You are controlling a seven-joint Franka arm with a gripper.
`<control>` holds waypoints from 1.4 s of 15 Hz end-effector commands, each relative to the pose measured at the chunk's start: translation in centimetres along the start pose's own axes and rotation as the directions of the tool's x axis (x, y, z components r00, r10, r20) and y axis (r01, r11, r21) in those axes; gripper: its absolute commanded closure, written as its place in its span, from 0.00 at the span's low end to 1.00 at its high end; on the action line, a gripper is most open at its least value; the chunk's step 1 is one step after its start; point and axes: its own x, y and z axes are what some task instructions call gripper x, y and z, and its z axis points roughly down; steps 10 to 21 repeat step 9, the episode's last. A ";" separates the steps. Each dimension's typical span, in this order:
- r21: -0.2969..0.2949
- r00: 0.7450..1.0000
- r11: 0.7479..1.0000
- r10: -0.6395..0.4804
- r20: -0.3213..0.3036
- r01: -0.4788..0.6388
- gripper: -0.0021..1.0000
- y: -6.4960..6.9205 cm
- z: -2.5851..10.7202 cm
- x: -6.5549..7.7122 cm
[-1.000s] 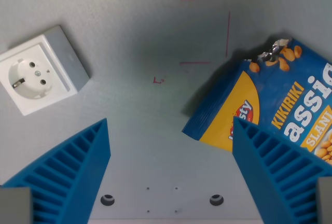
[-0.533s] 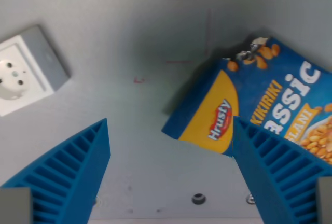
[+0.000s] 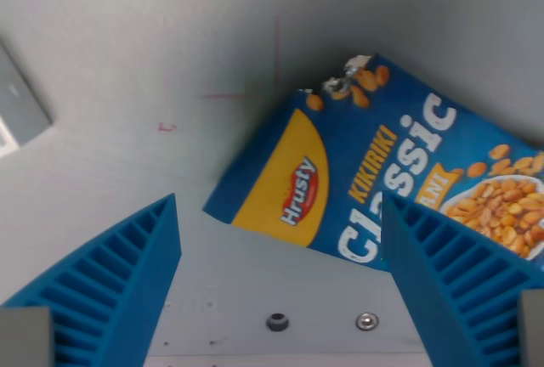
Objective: Move in base negative y
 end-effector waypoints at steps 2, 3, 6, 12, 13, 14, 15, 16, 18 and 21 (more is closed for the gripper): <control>0.005 1.000 1.000 -0.016 -0.005 0.016 0.00 2.0 0.0 0.3; 0.005 1.000 1.000 -0.016 -0.005 0.016 0.00 2.5 0.0 0.2; 0.005 1.000 1.000 -0.016 -0.005 0.016 0.00 4.0 0.1 0.2; 0.005 1.000 1.000 -0.016 -0.005 0.016 0.00 5.5 0.1 0.1; 0.005 1.000 1.000 -0.016 -0.005 0.016 0.00 5.5 0.1 0.1; 0.005 1.000 1.000 -0.016 -0.005 0.016 0.00 5.5 0.1 0.1; 0.005 1.000 1.000 -0.016 -0.005 0.016 0.00 5.5 0.1 0.1; 0.005 1.000 1.000 -0.016 -0.005 0.016 0.00 5.5 0.1 0.1; 0.005 1.000 1.000 -0.016 -0.005 0.016 0.00 5.5 0.1 0.1; 0.005 1.000 1.000 -0.016 -0.005 0.016 0.00 5.5 0.1 0.1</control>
